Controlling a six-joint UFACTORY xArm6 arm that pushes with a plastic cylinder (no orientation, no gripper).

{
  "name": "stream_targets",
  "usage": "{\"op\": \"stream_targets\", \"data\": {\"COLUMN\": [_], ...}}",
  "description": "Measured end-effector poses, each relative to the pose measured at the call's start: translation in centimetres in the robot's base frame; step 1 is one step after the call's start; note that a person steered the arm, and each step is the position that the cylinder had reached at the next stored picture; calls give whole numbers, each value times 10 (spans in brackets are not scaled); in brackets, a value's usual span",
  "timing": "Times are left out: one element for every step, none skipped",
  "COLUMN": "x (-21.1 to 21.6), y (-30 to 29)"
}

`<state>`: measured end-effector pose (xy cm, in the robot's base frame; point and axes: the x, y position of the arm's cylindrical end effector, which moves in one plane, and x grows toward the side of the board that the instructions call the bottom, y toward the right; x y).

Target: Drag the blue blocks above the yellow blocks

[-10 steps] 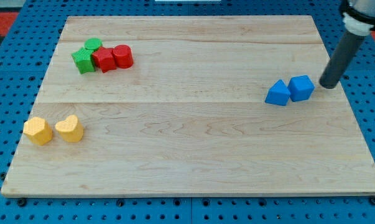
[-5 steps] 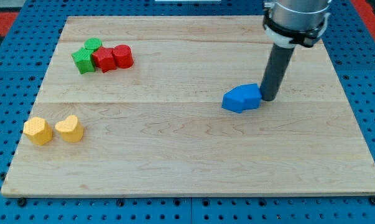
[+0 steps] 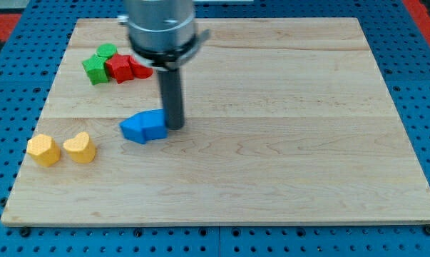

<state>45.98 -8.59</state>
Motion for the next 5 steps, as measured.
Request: {"op": "stream_targets", "data": {"x": [14,33,44,29,26], "y": [-35,-59,-92,-97,-103]}}
